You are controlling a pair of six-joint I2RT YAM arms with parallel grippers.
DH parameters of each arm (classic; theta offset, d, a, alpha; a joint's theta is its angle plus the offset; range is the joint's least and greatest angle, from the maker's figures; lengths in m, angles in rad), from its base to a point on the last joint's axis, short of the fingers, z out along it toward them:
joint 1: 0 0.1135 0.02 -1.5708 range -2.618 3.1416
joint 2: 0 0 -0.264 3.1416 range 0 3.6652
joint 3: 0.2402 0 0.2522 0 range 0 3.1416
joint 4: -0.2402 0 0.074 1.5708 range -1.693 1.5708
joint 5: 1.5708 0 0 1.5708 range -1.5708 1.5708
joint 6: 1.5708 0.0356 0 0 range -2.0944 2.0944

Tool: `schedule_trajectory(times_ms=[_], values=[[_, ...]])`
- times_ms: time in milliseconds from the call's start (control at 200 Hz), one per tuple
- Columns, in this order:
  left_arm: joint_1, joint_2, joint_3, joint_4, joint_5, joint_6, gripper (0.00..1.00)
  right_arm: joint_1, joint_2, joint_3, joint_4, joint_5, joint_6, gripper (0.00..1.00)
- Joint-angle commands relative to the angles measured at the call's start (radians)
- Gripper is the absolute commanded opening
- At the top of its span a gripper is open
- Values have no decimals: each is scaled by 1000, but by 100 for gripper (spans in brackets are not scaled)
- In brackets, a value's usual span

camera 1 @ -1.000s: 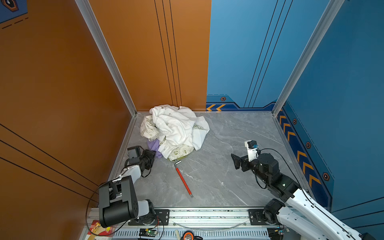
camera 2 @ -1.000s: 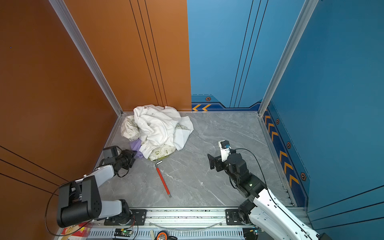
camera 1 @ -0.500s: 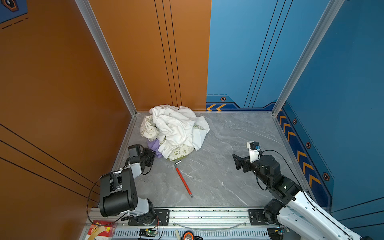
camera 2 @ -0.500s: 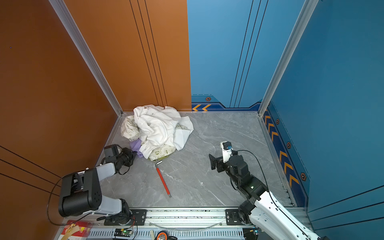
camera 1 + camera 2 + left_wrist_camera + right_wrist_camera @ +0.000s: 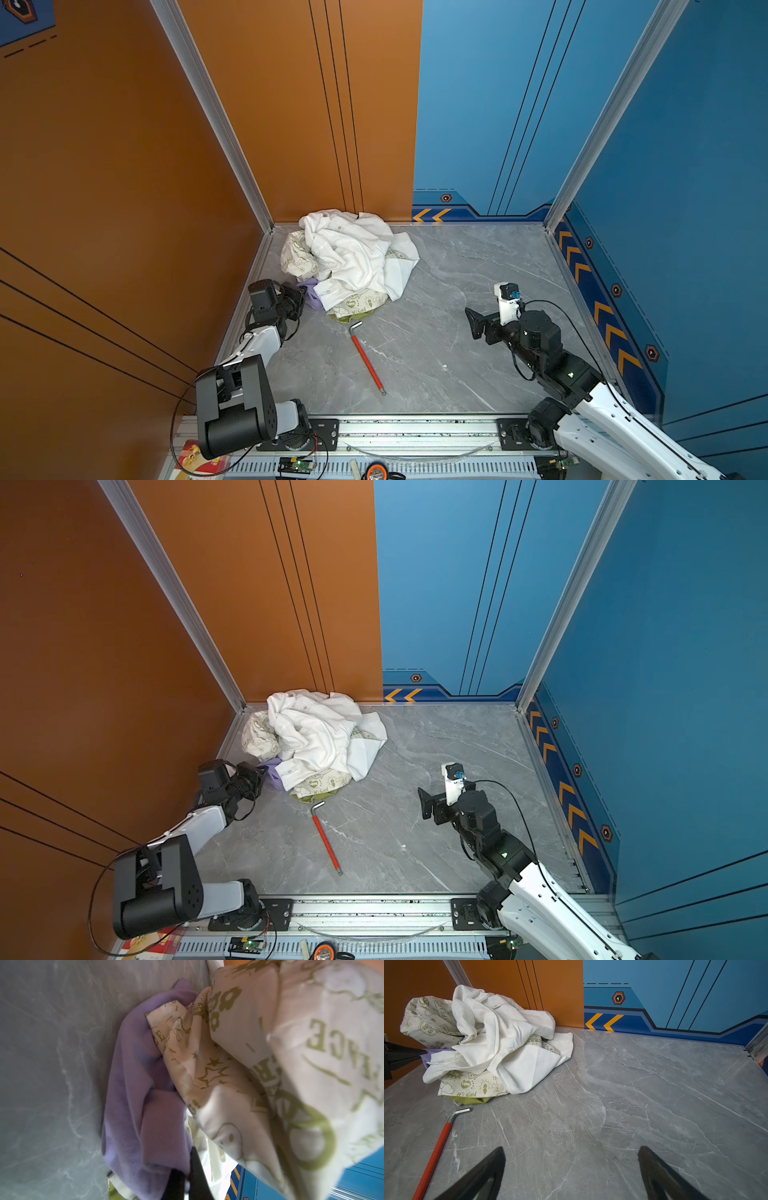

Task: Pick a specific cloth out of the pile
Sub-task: 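Grasp the purple cloth with the left gripper and lift it up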

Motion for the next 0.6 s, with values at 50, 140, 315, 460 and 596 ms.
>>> schedule_trajectory(times_ms=[50, 140, 315, 460, 596], values=[[-7, -47, 65, 11, 26, 18, 0, 6, -5, -9, 13, 19, 20, 100], [-7, -64, 97, -8, 21, 23, 0, 5, -6, -11, 12, 19, 21, 100], [-10, -99, 160, -52, 5, 25, 0, 6, -5, -11, 10, 18, 26, 100], [-12, -126, 213, -82, -2, 26, 0, 6, -3, -15, 10, 19, 26, 100], [-13, -148, 262, -111, -12, 30, 0, 5, 0, -15, 12, 19, 26, 100]])
